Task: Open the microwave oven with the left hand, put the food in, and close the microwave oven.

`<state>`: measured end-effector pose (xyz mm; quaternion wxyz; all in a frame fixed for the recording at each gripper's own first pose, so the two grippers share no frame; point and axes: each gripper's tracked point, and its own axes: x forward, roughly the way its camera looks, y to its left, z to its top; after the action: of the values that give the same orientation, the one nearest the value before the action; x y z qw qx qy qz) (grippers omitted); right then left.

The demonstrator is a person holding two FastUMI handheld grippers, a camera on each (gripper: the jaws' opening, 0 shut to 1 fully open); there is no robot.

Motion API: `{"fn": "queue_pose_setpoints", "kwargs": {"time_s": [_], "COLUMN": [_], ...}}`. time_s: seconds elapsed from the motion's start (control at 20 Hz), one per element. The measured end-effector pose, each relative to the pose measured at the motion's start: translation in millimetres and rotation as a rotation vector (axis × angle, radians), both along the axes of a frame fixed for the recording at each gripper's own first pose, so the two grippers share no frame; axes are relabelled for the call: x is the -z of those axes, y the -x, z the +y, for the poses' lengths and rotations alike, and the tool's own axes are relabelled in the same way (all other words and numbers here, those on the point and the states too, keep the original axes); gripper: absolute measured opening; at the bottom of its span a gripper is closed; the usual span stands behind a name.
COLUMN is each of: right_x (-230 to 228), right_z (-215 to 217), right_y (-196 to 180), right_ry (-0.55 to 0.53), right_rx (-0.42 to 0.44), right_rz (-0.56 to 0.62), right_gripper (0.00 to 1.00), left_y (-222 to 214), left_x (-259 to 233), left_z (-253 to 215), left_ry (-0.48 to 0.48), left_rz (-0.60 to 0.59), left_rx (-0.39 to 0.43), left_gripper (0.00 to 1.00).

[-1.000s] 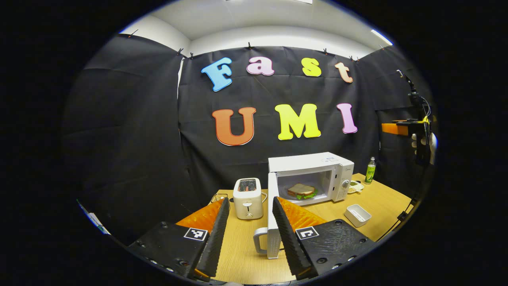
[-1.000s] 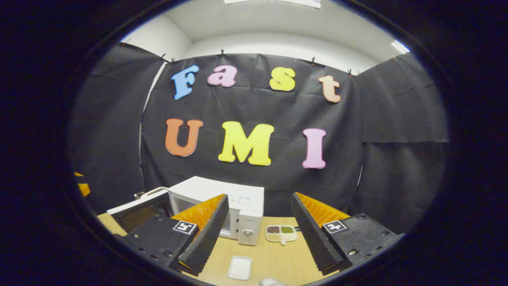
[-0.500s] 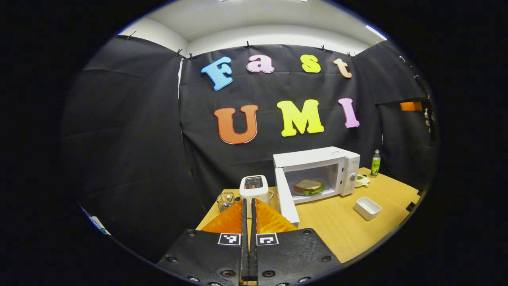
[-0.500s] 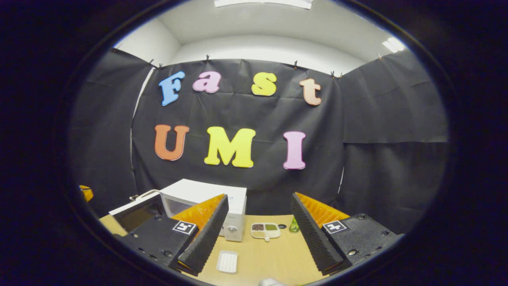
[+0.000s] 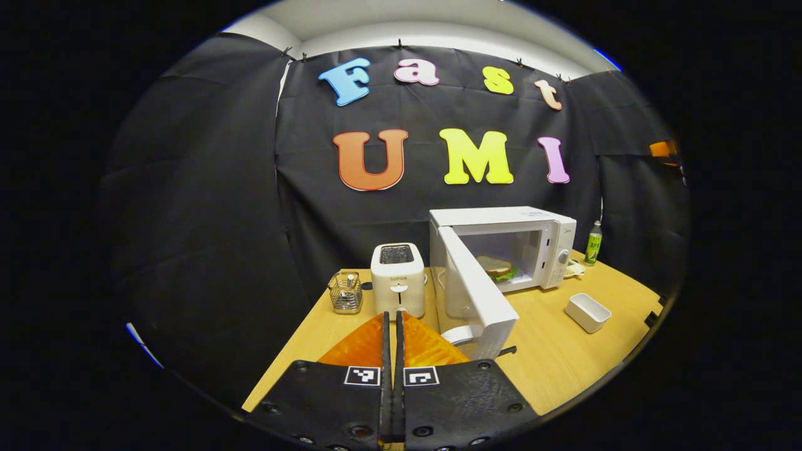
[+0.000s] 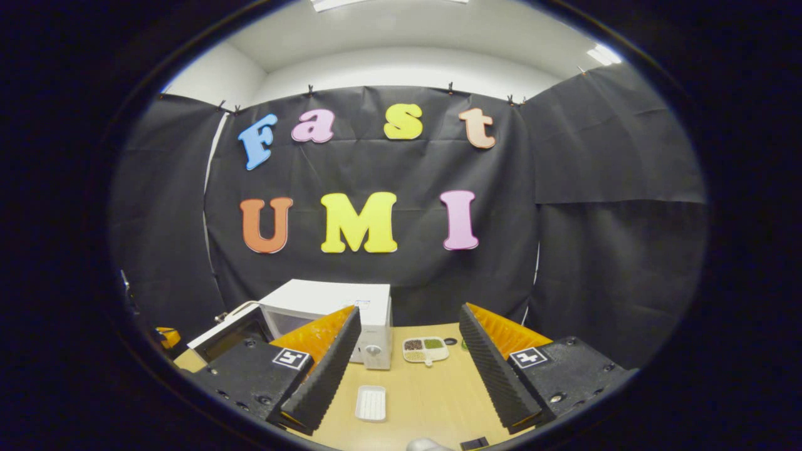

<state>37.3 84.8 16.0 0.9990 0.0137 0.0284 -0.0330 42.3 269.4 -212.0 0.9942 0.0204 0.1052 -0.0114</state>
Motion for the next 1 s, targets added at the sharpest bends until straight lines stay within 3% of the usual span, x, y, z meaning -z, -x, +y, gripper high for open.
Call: {"fn": "queue_pose_setpoints", "kwargs": {"time_s": [0.15,0.2,0.25,0.3,0.35,0.7,0.75,0.8,0.85,0.9,0.95,1.0], "right_x": [2.0,2.8,5.5,6.8,8.2,20.1,24.6,25.7,26.7,27.6,27.9,24.7], "right_z": [-3.3,-4.1,-5.1,-5.3,-4.3,-10.5,-12.8,-13.6,-14.7,-16.9,-17.3,-17.6], "right_y": [-0.2,-1.5,-4.1,-6.0,-6.7,-15.7,-16.9,-18.0,-19.2,-20.8,-22.0,-23.2], "right_ry": [-0.004,-0.003,-0.002,-0.007,-0.014,-0.029,-0.030,-0.032,-0.031,-0.028,-0.030,-0.034], "right_rx": [-0.002,-0.005,-0.005,-0.008,-0.013,-0.028,-0.032,-0.037,-0.040,-0.043,-0.050,-0.061], "right_rz": [0.015,0.020,0.031,0.040,0.044,0.077,0.088,0.094,0.097,0.103,0.109,0.105], "right_gripper": [0.92,1.00,0.92,1.00,0.92,0.92,1.00,1.00,1.00,1.00,0.92,1.00], "left_y": [-10.8,-14.0,-16.9,-18.7,-19.7,-18.7,-16.9,-16.9,-15.9,-15.8,-15.7,-16.2], "left_x": [15.4,20.0,24.0,27.1,31.8,51.0,51.3,52.5,52.8,51.7,50.7,49.1], "left_z": [-4.5,-5.6,-6.2,-7.1,-9.3,-41.4,-50.3,-60.0,-70.1,-81.5,-92.4,-102.8], "left_ry": [-0.013,-0.015,-0.018,-0.023,-0.033,-0.016,-0.017,-0.014,-0.005,-0.003,-0.005,-0.005], "left_rz": [0.022,0.029,0.039,0.044,0.051,0.090,0.090,0.092,0.095,0.096,0.093,0.092], "left_rx": [0.013,0.011,0.007,0.005,0.005,0.023,0.032,0.043,0.054,0.067,0.077,0.087], "left_gripper": [0.00,0.00,0.00,0.00,0.00,0.00,0.00,0.00,0.10,0.00,0.00,0.00]}}
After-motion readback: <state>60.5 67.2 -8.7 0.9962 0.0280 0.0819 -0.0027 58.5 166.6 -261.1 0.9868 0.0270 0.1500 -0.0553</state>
